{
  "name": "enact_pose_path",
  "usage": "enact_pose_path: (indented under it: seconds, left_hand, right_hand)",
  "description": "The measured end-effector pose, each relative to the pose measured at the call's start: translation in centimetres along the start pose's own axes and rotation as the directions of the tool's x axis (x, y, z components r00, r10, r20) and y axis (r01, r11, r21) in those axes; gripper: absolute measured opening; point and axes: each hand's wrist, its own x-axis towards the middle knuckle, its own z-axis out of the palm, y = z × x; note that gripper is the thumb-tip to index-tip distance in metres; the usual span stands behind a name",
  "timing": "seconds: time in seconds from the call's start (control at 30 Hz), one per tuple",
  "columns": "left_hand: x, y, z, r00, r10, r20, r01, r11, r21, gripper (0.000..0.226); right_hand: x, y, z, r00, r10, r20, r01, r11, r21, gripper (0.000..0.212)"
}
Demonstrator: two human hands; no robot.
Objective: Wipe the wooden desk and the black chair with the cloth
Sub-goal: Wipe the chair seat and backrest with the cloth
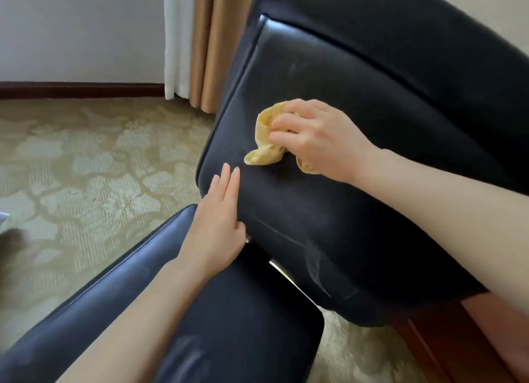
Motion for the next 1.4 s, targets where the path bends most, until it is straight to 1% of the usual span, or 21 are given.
enact_pose_path:
  seconds: [0.07,0.17,0.23,0.3,0.37,0.47,0.6,0.67,0.77,0.87,0.93,0.97,1.03,1.07,1.13,1.17,1.23,1.3,1.33,1.37,1.4]
  left_hand:
    - [0.4,-1.2,-1.3,0.999,-0.033,0.0,0.033,0.999,-0.03,0.083]
    - [1.0,-2.7,-2.6,0.995,-0.1,-0.02,0.097,0.986,-0.138,0.082]
    - [1.5,-3.7,-3.0,0.987,-0.154,-0.035,0.144,0.968,-0.204,0.082]
    - [2.1,-4.6,-3.1,0.979,-0.203,-0.032,0.188,0.949,-0.254,0.082]
    - [2.8,-5.3,-3.0,0.973,-0.23,-0.026,0.212,0.928,-0.307,0.084]
    - [4.3,-5.9,-3.0,0.973,-0.231,-0.016,0.21,0.91,-0.358,0.091]
    - [5.6,-5.7,-2.0,0.973,-0.23,-0.007,0.211,0.905,-0.37,0.093]
    - [5.7,-5.0,-0.9,0.974,-0.225,0.005,0.209,0.894,-0.396,0.093]
    - [5.4,-3.9,0.8,0.968,-0.249,-0.032,0.217,0.893,-0.394,0.098]
    - [4.6,-2.6,2.3,0.954,-0.289,-0.084,0.233,0.885,-0.403,0.101]
    - [3.7,-1.5,3.3,0.949,-0.304,-0.076,0.241,0.863,-0.445,0.1]
    - [3.3,-1.1,3.7,0.95,-0.304,-0.068,0.239,0.853,-0.464,0.1]
    - [2.5,-0.1,4.6,0.951,-0.307,-0.045,0.251,0.845,-0.472,0.099]
    - [2.2,0.1,4.8,0.948,-0.316,-0.037,0.264,0.845,-0.464,0.098]
    - [1.8,0.5,5.2,0.943,-0.332,-0.033,0.28,0.841,-0.463,0.098]
    - [1.6,0.6,5.4,0.942,-0.334,-0.032,0.281,0.837,-0.469,0.098]
    - [1.3,0.5,5.7,0.942,-0.334,-0.024,0.28,0.826,-0.49,0.098]
    - [1.0,0.2,5.9,0.942,-0.337,-0.004,0.288,0.811,-0.509,0.098]
    - [0.9,0.0,6.0,0.94,-0.34,0.004,0.295,0.808,-0.51,0.098]
    - [0.9,-0.2,5.9,0.939,-0.343,0.009,0.3,0.807,-0.509,0.098]
    - [0.9,-0.3,5.9,0.94,-0.341,0.012,0.301,0.81,-0.503,0.098]
  right_hand:
    - [3.3,0.4,0.0,0.997,0.083,-0.005,-0.083,0.996,0.017,0.02]
    - [7.9,0.3,1.0,0.973,0.228,0.018,-0.229,0.973,0.038,0.02]
    - [9.9,-0.3,2.1,0.967,0.251,0.035,-0.253,0.966,0.052,0.022]
    - [10.9,-1.0,3.4,0.978,0.202,0.06,-0.206,0.977,0.064,0.024]
    - [11.1,-1.7,4.5,0.988,0.117,0.104,-0.124,0.991,0.06,0.026]
    - [10.3,-3.0,5.8,0.991,-0.002,0.132,-0.008,0.997,0.076,0.027]
    - [7.9,-4.3,6.5,0.962,-0.191,0.193,0.175,0.98,0.099,0.031]
    - [6.3,-4.6,6.7,0.93,-0.276,0.245,0.256,0.96,0.11,0.032]
    - [3.5,-5.2,6.7,0.852,-0.363,0.377,0.335,0.932,0.14,0.027]
    - [-0.2,-6.2,5.8,0.791,-0.448,0.417,0.417,0.893,0.17,0.016]
    - [-2.8,-6.5,5.0,0.769,-0.47,0.433,0.435,0.882,0.183,0.006]
    - [-3.9,-6.6,4.6,0.758,-0.475,0.448,0.433,0.879,0.199,0.004]
    - [-6.0,-6.6,3.7,0.738,-0.496,0.458,0.431,0.868,0.246,0.006]
    - [-6.8,-6.5,3.3,0.746,-0.502,0.438,0.41,0.864,0.292,0.012]
    - [-8.3,-6.3,2.4,0.739,-0.537,0.407,0.407,0.837,0.365,0.034]
    - [-9.2,-6.2,1.9,0.708,-0.565,0.423,0.44,0.822,0.362,0.042]
    - [-10.9,-5.9,1.2,0.613,-0.637,0.468,0.535,0.77,0.348,0.047]
    - [-11.5,-5.2,0.5,0.483,-0.697,0.531,0.608,0.703,0.369,0.039]
    - [-11.3,-4.8,0.4,0.443,-0.717,0.537,0.633,0.675,0.379,0.03]
    - [-10.7,-4.4,0.4,0.438,-0.732,0.522,0.647,0.66,0.381,0.022]
    - [-10.0,-3.9,0.5,0.462,-0.732,0.5,0.647,0.664,0.375,0.018]
